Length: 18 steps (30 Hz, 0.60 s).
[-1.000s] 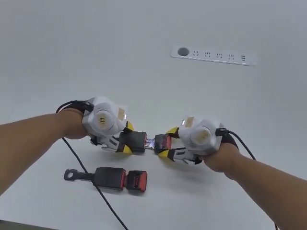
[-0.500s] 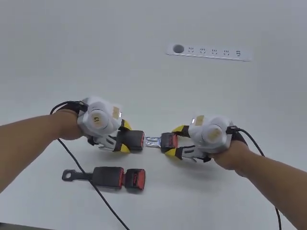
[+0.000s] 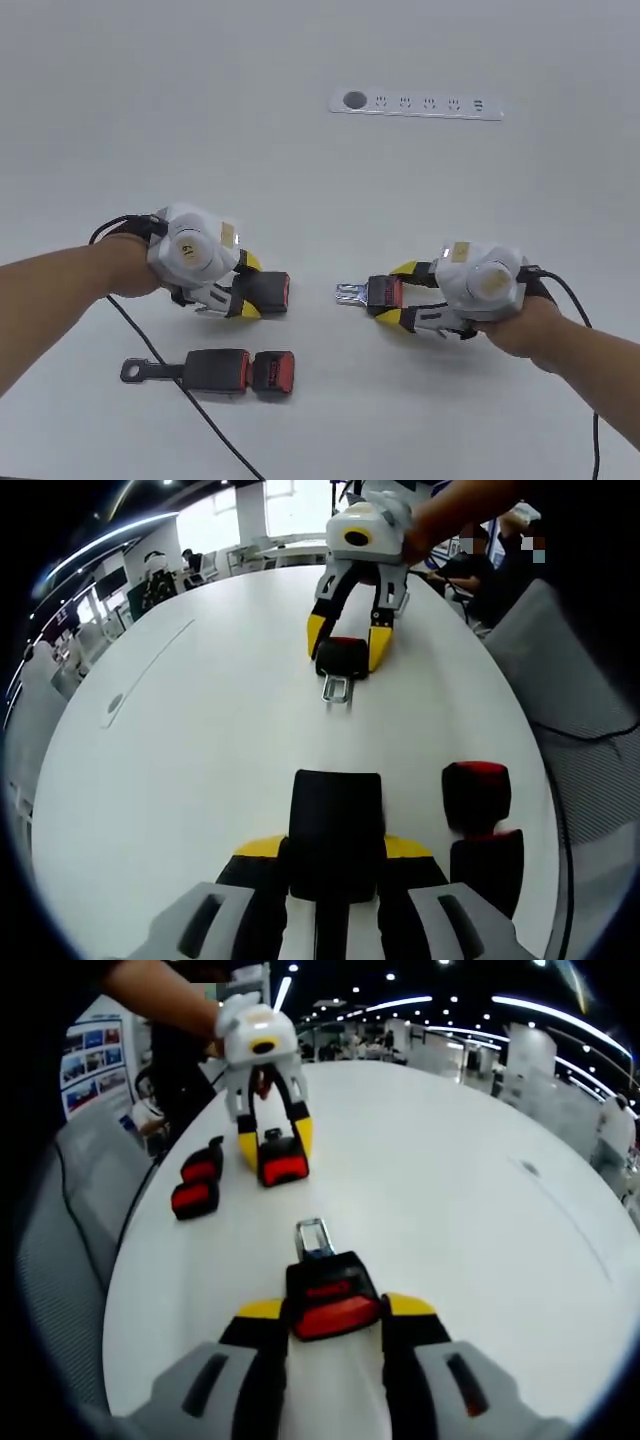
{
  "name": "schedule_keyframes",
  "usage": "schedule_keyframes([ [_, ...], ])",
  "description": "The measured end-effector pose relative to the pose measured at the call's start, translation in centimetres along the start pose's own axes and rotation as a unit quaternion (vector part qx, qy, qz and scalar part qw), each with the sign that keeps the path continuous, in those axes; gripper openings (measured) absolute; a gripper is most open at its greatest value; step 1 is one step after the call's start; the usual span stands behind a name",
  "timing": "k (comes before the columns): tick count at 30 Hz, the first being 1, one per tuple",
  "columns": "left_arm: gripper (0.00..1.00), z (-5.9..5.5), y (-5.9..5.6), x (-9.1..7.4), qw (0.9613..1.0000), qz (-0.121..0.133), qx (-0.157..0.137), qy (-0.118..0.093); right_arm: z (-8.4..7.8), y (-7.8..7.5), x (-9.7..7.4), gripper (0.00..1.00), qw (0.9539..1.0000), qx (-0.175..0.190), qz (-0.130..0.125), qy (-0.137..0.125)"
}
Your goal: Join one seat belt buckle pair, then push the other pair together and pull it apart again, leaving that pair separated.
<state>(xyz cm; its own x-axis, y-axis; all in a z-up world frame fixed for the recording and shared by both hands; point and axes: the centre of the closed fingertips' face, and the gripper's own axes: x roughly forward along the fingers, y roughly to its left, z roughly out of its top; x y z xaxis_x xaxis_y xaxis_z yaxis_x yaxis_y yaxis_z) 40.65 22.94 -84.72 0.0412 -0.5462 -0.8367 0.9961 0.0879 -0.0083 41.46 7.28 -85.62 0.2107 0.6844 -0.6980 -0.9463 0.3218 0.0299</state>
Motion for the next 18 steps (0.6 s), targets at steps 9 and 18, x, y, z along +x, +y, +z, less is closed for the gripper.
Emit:
schedule_keyframes([
  [9,0.36,-0.2,0.3,0.1,1.0,0.0,0.0,0.003,-1.4,-0.7,-1.4,0.37,1.0,0.004,-0.006,0.001],
  [18,0.36,-0.2,0.5,0.1,1.0,0.0,-0.001,0.003,-3.4,-1.1,-2.8,0.37,0.9998,0.014,-0.011,0.013],
])
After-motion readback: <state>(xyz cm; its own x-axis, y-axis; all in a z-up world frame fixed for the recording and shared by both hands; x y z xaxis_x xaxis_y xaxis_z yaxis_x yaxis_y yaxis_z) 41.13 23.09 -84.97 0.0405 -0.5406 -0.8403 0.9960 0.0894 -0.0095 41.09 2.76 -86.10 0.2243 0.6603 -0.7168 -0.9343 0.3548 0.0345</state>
